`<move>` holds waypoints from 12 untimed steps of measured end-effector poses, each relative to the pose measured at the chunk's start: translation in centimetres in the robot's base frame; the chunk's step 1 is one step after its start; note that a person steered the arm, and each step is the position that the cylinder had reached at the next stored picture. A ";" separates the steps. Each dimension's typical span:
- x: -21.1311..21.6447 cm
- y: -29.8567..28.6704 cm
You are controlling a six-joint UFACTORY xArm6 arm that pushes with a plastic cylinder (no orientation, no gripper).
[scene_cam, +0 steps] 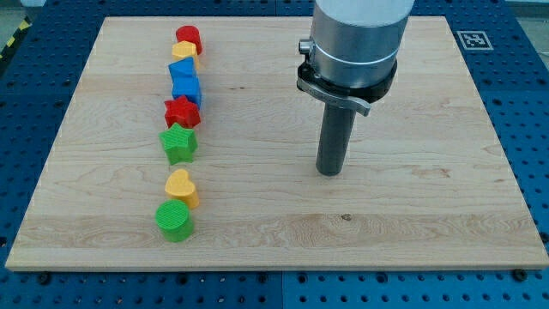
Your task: Nudge green star right a bit
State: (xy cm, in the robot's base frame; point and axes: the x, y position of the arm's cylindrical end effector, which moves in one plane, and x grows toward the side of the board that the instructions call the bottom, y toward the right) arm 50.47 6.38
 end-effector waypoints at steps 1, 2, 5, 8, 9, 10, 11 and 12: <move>0.0 0.1; 1.5 0.1; 11.3 -8.0; 9.2 -26.7; 1.0 -26.7; -1.8 -27.1; -2.4 -26.4; -2.8 -23.2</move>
State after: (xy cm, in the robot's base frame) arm 47.70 -16.78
